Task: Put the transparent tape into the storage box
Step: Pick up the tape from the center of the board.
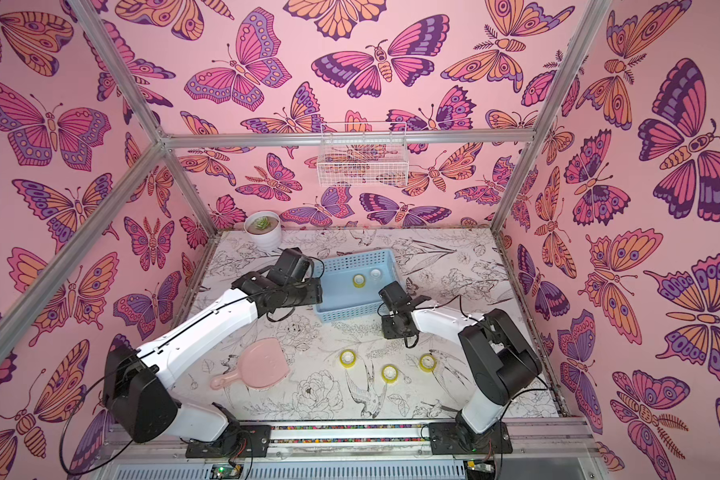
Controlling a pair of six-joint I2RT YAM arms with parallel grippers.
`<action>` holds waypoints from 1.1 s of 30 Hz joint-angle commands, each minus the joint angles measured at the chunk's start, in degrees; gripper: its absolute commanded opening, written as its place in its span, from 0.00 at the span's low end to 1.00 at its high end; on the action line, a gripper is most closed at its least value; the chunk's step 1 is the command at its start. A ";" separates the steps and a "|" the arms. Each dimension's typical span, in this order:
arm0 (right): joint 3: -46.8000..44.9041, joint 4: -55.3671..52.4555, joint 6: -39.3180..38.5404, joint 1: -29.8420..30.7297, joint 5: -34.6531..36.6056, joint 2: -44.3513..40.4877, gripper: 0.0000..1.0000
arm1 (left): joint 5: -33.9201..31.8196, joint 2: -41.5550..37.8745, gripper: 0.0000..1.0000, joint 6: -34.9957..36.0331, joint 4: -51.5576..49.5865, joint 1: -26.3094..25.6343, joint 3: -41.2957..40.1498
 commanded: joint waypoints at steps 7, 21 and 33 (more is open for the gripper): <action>-1.49 1.12 1.51 0.71 0.36 2.06 0.23 | -2.99 -2.97 0.70 -0.14 0.01 -0.16 -1.43; -0.94 -4.17 2.47 1.49 1.53 -4.04 0.00 | -3.66 -3.29 0.70 -0.06 0.29 -0.24 -1.47; 10.22 -19.16 1.29 3.06 4.29 -12.16 0.00 | -3.05 -3.19 0.70 1.22 1.59 -0.19 -1.36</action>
